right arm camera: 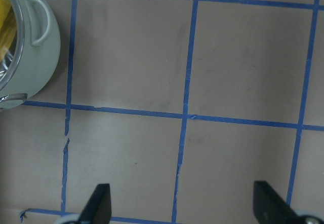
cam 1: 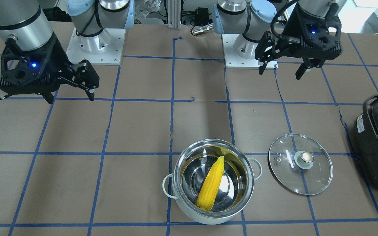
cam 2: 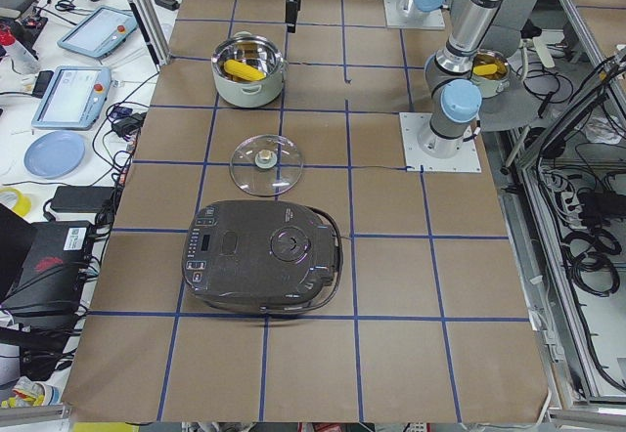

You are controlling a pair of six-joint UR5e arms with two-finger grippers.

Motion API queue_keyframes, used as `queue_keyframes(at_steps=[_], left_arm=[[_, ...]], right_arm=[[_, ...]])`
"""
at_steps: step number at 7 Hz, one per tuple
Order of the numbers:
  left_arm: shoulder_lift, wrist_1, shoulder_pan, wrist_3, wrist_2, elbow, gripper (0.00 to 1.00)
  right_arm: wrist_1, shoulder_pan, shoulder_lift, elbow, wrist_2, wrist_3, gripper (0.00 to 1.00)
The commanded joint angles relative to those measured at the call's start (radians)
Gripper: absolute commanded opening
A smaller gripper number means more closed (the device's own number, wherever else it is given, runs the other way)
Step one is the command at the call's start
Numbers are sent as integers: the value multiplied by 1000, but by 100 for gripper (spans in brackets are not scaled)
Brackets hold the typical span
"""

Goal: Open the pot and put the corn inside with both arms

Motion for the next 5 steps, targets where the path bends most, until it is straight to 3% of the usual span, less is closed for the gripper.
queue_keyframes(at_steps=[1, 5], left_arm=[[-1, 4, -41, -19, -3, -6, 100], [19, 44, -35, -102, 2, -38, 100]], right_arm=[[-90, 4, -56, 65, -47, 13, 100], [-119, 75, -44, 56, -69, 68, 100]])
